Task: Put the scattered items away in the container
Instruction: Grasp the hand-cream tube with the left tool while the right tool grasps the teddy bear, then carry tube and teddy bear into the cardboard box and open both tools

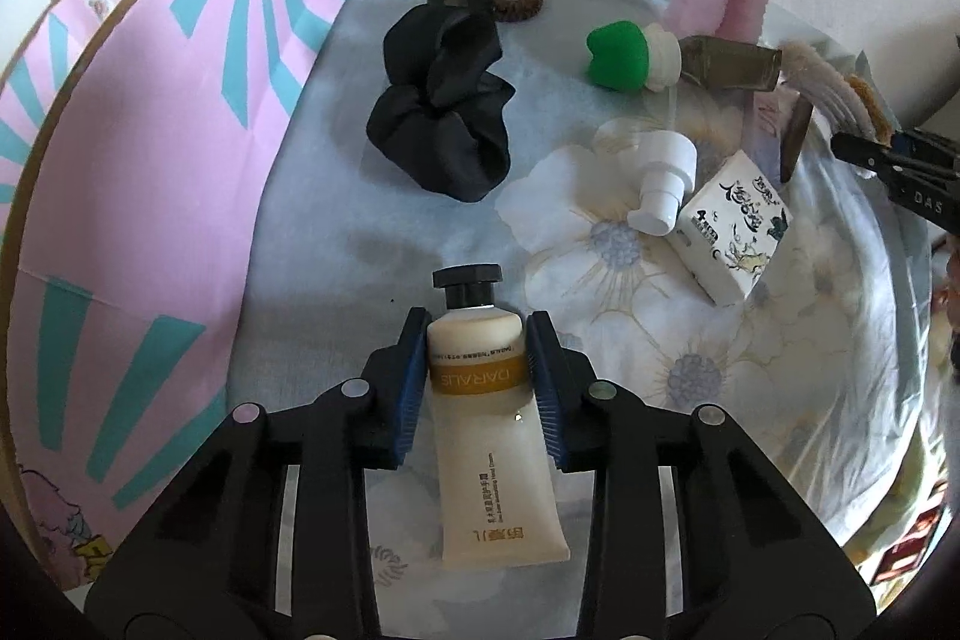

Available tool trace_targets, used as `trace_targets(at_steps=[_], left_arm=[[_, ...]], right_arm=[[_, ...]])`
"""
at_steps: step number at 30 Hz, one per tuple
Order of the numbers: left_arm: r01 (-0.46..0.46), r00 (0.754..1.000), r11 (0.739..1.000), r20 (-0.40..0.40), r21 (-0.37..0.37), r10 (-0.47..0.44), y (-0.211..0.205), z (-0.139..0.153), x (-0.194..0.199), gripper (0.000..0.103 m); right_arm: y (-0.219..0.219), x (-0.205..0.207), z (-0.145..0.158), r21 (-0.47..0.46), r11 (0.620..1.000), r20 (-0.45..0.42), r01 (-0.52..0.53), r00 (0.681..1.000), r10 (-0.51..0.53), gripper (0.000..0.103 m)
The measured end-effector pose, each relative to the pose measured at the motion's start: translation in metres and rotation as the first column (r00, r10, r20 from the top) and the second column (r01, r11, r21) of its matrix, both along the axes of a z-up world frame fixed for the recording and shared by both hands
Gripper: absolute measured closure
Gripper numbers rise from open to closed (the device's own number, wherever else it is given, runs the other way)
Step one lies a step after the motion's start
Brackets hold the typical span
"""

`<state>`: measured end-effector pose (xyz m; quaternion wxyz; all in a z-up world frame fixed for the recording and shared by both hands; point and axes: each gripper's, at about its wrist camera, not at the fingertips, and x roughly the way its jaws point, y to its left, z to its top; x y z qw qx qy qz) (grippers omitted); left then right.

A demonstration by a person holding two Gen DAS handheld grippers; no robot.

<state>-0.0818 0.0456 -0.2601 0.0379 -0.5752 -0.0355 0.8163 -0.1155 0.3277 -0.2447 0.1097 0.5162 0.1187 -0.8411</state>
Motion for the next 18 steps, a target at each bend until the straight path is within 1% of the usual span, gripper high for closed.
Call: trace_targets(at_steps=[5, 8, 11, 12, 13, 14, 15, 16, 17, 18], left_arm=[[0.023, 1.0, 1.0, -0.015, 0.014, -0.023, 0.0, 0.014, 0.005, 0.075], [0.051, 0.998, 0.999, -0.045, -0.006, -0.051, 0.0, 0.032, 0.004, 0.075], [0.059, 0.995, 0.998, -0.084, 0.002, -0.058, -0.011, 0.06, 0.004, 0.075], [0.056, 0.994, 0.998, -0.093, 0.006, -0.055, -0.003, 0.071, 0.002, 0.075], [0.052, 0.993, 0.999, -0.103, 0.013, -0.05, -0.005, 0.082, 0.009, 0.075], [0.044, 0.992, 0.999, -0.119, 0.028, -0.041, -0.013, 0.093, 0.012, 0.075], [0.041, 0.991, 0.998, -0.13, 0.037, -0.036, -0.018, 0.1, 0.011, 0.076], [0.037, 0.989, 0.998, -0.143, 0.044, -0.03, -0.02, 0.103, -0.001, 0.076], [0.03, 0.987, 0.998, -0.162, 0.051, -0.022, -0.027, 0.114, 0.0, 0.076], [0.027, 0.985, 0.998, -0.172, 0.056, -0.017, -0.045, 0.123, 0.0, 0.076]], right_arm=[[0.003, 0.018, 0.023, -0.036, 0.999, -0.039, 0.02, 0.999, -0.022, 0.071], [0.005, 0.024, 0.04, -0.071, 0.997, -0.056, 0.033, 0.998, -0.037, 0.071], [0.002, 0.03, 0.064, -0.095, 0.995, -0.08, 0.033, 0.996, -0.041, 0.071], [0.006, 0.022, 0.066, -0.101, 0.994, -0.088, 0.03, 0.995, -0.039, 0.071], [0.002, 0.024, 0.073, -0.106, 0.994, -0.096, 0.032, 0.994, -0.042, 0.071], [-0.003, 0.017, 0.08, -0.112, 0.993, -0.105, 0.025, 0.994, -0.037, 0.071], [-0.01, 0.016, 0.088, -0.115, 0.993, -0.119, 0.019, 0.992, -0.033, 0.071], [-0.015, 0.017, 0.095, -0.117, 0.993, -0.129, 0.015, 0.991, -0.031, 0.071], [-0.029, 0.01, 0.096, -0.123, 0.992, -0.137, 0.01, 0.99, -0.027, 0.071], [-0.043, 0.005, 0.099, -0.133, 0.991, -0.147, 0.0, 0.989, -0.02, 0.071]])
